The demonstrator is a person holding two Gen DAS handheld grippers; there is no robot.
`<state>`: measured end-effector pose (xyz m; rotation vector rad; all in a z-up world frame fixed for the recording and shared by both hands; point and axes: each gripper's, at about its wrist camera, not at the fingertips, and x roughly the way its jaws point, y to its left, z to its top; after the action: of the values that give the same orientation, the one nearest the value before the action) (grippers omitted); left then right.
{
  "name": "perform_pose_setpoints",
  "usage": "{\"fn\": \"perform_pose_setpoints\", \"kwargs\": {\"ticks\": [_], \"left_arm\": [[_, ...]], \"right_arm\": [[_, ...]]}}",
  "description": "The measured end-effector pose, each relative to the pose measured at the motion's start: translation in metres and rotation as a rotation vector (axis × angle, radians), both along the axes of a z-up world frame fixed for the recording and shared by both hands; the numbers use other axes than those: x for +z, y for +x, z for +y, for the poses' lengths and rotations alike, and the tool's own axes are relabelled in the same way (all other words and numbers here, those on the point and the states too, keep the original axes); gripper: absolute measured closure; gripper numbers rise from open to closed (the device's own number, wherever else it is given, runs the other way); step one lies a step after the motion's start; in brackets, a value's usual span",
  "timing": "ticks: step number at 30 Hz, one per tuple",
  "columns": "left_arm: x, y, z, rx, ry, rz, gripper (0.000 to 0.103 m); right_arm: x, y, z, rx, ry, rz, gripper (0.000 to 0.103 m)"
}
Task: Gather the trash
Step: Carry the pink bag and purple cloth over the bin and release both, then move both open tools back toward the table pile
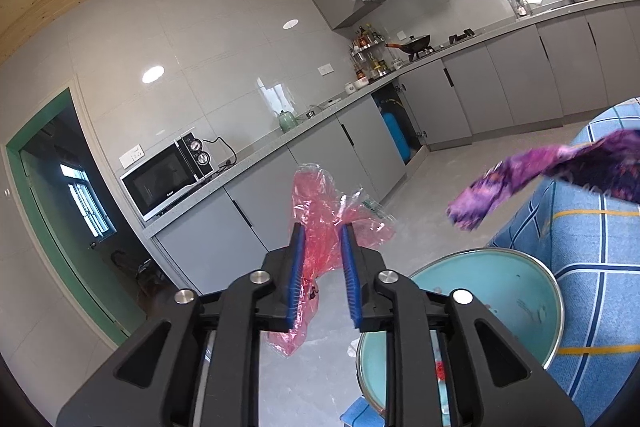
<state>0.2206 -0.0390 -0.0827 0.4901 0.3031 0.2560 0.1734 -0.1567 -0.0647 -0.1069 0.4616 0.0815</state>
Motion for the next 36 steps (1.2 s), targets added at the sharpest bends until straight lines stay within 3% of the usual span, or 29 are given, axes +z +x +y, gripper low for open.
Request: {"fn": "perform_pose_setpoints", "kwargs": {"ticks": [2, 3, 4, 7, 9, 21, 29, 36], "left_arm": [[-0.002, 0.001, 0.001, 0.004, 0.005, -0.001, 0.063], [-0.003, 0.002, 0.001, 0.005, 0.009, 0.0, 0.059], [-0.004, 0.002, 0.002, 0.008, 0.016, -0.001, 0.051], [-0.007, 0.005, 0.003, 0.007, 0.017, 0.012, 0.048], [-0.009, 0.006, 0.004, 0.013, 0.018, 0.015, 0.041], [-0.013, 0.005, 0.005, 0.018, 0.016, 0.023, 0.024], [-0.003, -0.016, -0.004, -0.009, -0.009, 0.008, 0.016], [-0.01, -0.045, -0.035, -0.08, -0.006, 0.026, 0.015]], "right_arm": [[-0.004, 0.006, 0.004, 0.016, -0.01, 0.02, 0.095], [-0.007, 0.008, 0.006, 0.021, -0.007, 0.025, 0.087], [-0.008, 0.009, 0.007, 0.015, -0.009, 0.023, 0.072], [-0.014, 0.014, 0.005, 0.013, 0.004, 0.039, 0.068], [-0.016, 0.014, 0.005, 0.005, -0.003, 0.041, 0.066], [-0.015, 0.003, -0.006, -0.026, 0.019, 0.059, 0.046], [-0.009, -0.03, -0.03, -0.092, 0.037, 0.06, 0.041], [-0.01, -0.071, -0.067, -0.17, 0.043, 0.053, 0.039]]}}
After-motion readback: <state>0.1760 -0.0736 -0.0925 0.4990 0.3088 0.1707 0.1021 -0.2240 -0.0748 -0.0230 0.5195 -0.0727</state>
